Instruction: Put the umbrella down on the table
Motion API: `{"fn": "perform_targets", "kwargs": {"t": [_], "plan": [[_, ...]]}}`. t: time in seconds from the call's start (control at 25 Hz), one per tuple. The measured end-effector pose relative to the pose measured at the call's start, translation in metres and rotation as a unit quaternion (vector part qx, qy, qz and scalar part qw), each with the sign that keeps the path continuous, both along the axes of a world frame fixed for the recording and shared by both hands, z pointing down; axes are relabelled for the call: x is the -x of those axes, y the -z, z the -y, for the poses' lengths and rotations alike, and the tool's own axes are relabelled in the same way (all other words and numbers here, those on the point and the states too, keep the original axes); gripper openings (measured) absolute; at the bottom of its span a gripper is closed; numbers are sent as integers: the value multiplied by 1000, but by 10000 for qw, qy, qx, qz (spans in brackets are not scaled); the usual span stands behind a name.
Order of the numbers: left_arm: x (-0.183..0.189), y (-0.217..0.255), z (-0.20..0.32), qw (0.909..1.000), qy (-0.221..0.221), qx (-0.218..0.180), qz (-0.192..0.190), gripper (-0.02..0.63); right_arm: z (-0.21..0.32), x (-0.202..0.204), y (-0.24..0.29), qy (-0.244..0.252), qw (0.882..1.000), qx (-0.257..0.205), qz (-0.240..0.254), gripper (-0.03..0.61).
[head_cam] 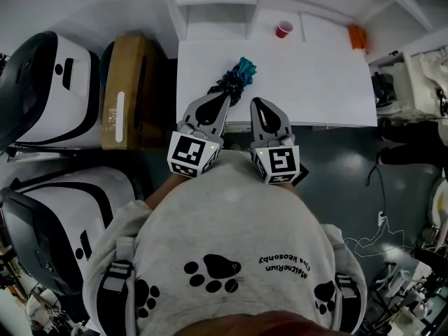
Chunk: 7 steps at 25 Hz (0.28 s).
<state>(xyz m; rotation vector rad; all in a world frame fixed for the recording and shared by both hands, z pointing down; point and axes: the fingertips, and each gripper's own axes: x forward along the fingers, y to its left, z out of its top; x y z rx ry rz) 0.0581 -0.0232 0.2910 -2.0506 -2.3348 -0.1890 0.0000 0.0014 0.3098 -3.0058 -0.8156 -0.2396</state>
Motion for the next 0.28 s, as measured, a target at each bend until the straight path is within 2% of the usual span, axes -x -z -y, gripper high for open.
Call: {"fn": "perform_targets", "kwargs": {"t": [0.28], "plan": [[-20,-8,10,9997,-189,-120,31,18,2,-8,-11,-297,9995,43,-42,34]]}}
